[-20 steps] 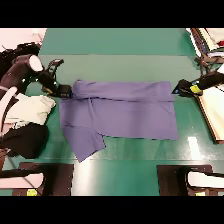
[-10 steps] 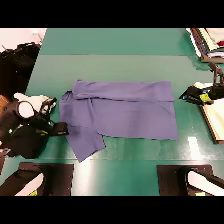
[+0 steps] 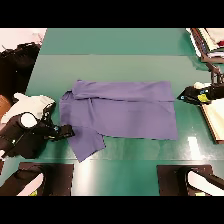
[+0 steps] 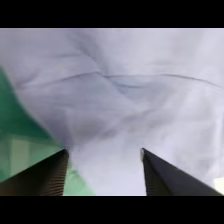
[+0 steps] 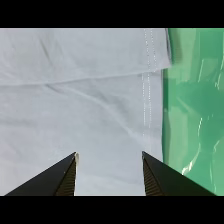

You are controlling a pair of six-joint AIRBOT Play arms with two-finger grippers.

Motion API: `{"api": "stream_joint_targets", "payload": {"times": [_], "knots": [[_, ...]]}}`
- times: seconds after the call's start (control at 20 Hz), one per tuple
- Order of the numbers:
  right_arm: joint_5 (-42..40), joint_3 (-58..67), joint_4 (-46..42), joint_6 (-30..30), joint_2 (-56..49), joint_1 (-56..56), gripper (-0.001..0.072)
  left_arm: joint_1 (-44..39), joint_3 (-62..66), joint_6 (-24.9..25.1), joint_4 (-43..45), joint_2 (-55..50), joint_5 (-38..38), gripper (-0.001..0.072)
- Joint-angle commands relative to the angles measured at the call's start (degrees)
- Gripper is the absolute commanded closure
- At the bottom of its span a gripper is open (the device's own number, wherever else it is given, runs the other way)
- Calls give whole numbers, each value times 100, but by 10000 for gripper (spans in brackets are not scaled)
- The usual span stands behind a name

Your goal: Fold the shirts.

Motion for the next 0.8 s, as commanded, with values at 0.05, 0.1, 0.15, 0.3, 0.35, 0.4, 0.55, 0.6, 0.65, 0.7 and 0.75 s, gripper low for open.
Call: {"api": "stream_joint_targets", "payload": {"times": [0.05, 0.1, 0.15, 0.3, 0.35, 0.4, 0.55, 0.6, 0.65, 0.7, 0.75], "knots": [[302, -4, -55, -4, 7, -9, 260, -2, -57, 0, -42, 2, 219, 547], [437, -7, -72, -105, 4, -13, 261, -2, -50, 2, -39, 11, 229, 662], [588, -28, -66, -149, 7, -55, 261, -2, -2, 4, -39, 24, 216, 683], [822, -562, -74, -157, 256, -479, 261, -2, 321, 92, -39, 153, 46, 683], [822, -879, -74, -157, 422, -719, 261, -2, 457, 94, -37, 223, -4, 683], [826, -1268, -72, -157, 621, -1014, 260, -2, 568, 98, -44, 267, -2, 683], [870, -2404, -28, -155, 1008, -1915, 259, -2, 769, 103, -66, 317, 61, 683], [872, -2695, 83, -155, 1049, -2146, 259, -2, 769, 105, -74, 315, 105, 683], [850, -2946, 284, -157, 1078, -2310, 260, -2, 769, 127, -74, 315, 116, 683], [815, -3156, 481, -160, 1069, -2411, 262, -4, 769, 151, -83, 315, 109, 683], [745, -3309, 601, -164, 1032, -2422, 266, -2, 767, 155, -83, 315, 105, 683]]}}
